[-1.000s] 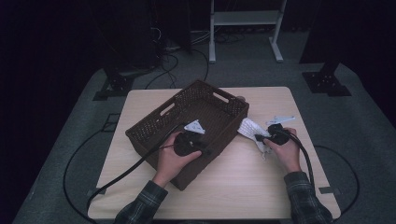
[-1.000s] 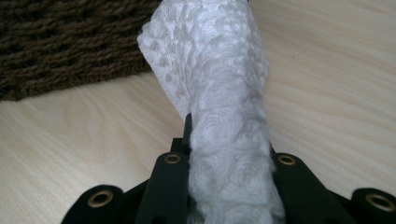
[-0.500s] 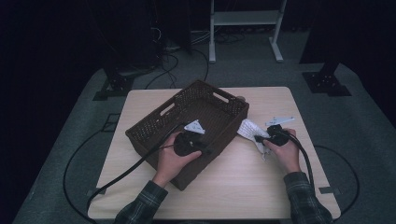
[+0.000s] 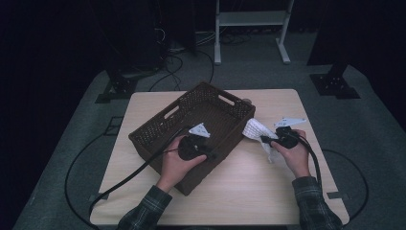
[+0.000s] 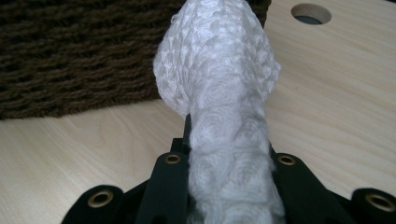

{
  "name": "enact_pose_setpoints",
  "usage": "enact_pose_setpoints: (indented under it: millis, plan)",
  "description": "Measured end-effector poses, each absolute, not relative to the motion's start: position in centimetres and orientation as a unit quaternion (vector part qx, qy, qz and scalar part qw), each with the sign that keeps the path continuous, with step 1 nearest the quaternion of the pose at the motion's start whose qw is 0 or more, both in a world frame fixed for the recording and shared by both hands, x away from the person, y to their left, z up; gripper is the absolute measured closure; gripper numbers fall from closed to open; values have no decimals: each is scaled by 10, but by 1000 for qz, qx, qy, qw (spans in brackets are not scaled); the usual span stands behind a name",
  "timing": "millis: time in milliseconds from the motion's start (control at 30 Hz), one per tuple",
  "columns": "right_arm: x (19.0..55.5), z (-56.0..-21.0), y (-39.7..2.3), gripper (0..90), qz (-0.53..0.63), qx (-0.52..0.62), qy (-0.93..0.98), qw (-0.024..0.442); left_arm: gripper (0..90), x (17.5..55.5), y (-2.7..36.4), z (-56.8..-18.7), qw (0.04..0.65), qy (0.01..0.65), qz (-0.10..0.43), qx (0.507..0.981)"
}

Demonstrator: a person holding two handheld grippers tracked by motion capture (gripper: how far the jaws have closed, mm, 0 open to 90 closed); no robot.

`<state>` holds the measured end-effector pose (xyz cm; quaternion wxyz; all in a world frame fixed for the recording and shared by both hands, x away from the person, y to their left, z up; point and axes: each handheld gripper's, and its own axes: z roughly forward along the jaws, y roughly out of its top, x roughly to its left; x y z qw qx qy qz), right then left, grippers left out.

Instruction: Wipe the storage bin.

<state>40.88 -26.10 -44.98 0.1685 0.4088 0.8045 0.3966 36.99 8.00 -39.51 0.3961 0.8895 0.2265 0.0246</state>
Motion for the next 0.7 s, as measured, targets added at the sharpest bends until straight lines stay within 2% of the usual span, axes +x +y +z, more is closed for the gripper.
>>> enact_pose_setpoints:
  millis: [700]
  plan:
    - [398, -431, -259, 756, 422, 389, 799, 177, 663, 370, 80, -395, 395, 227, 24, 890]
